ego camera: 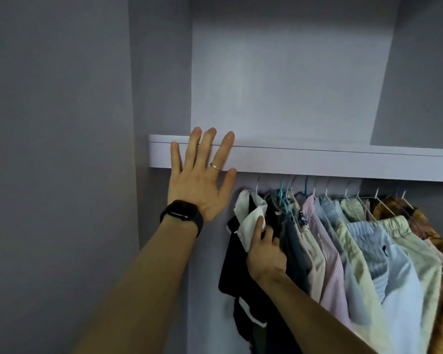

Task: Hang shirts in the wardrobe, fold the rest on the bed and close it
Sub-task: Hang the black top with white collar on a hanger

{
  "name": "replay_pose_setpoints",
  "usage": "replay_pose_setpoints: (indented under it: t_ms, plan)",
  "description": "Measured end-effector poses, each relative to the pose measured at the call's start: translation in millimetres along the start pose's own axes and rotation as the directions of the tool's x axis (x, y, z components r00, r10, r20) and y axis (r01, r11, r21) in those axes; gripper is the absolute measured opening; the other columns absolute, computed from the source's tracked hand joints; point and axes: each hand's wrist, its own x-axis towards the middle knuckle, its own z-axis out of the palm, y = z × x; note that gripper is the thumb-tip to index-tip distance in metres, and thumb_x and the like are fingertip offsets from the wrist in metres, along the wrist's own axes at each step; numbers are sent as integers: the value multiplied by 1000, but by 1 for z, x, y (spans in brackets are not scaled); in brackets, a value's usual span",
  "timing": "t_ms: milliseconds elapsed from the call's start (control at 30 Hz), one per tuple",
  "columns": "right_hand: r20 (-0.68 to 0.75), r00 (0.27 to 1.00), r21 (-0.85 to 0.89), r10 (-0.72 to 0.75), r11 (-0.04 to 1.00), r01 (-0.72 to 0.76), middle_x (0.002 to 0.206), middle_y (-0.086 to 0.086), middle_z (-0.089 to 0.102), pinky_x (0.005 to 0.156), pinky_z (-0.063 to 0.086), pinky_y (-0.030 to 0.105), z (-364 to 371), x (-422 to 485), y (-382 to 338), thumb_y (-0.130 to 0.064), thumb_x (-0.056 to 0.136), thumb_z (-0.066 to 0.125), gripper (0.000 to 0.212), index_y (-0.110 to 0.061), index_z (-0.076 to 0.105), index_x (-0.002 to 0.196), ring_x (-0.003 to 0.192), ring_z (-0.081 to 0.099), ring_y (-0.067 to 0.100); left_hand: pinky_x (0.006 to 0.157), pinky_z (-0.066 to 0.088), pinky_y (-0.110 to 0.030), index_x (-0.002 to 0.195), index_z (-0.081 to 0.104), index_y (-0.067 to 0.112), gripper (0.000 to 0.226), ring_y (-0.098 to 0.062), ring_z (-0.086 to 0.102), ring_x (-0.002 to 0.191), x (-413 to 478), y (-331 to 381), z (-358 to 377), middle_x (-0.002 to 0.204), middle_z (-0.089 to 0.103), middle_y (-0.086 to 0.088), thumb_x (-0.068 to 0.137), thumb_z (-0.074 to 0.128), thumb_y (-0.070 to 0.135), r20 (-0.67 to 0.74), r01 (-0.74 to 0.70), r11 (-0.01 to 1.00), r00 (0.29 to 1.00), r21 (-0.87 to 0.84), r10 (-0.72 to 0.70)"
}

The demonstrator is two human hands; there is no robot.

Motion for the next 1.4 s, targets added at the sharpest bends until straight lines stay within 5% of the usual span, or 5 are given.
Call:
replay_pose_setpoints:
  t_ms: [267, 533, 933, 1100, 1400]
  plan:
    - [320, 943, -52, -89, 992, 112, 167, 8, -2, 111, 34, 47, -71, -89, 18, -42, 93, 57, 91, -19, 0, 160, 146, 21, 35, 121, -1, -58, 156, -12, 36, 64, -23, -12, 152, 2, 20, -46, 166, -5, 2, 103, 20, 50, 308, 143, 990, 942, -13, -132]
    - [127, 985, 84, -116, 991, 106, 158, 3, 38, 108, 42, 40, -189, -214, 68, -37, 98, 46, 54, -30, 40, 151, 139, 37, 31, 121, -2, -57, 158, 14, 33, 64, -26, -5, 153, -32, 64, -107, 167, -2, -4, 100, 41, 43, 634, 354, 921, 753, -165, -176]
    - [-165, 936, 170, 311, 944, -283, 139, 0, 61, 102, 46, 37, -255, -456, 184, -28, 95, 65, 37, -23, 66, 131, 129, 51, 27, 100, 46, -43, 123, 66, 18, 33, -25, 57, 118, -184, 278, -184, 124, 67, -3, 90, 65, 23, 489, 75, 627, 700, -776, 521]
    - [-205, 764, 183, 611, 791, -584, 132, 2, 65, 95, 51, 38, -250, -566, 229, -23, 91, 71, 35, -23, 69, 126, 119, 54, 23, 99, 47, -37, 124, 67, 20, 32, -24, 55, 120, -237, 382, -219, 122, 67, 1, 92, 60, 19, 389, 40, 434, 526, -900, 757]
    - [-198, 111, 251, 974, 160, -955, 129, -4, 67, 98, 47, 36, -248, -766, 261, -20, 90, 71, 35, -27, 71, 124, 119, 57, 29, 102, 39, -29, 130, 62, 28, 35, -17, 51, 123, -333, 553, -319, 132, 61, 6, 96, 52, 25, 32, -24, 35, 111, -999, 993]
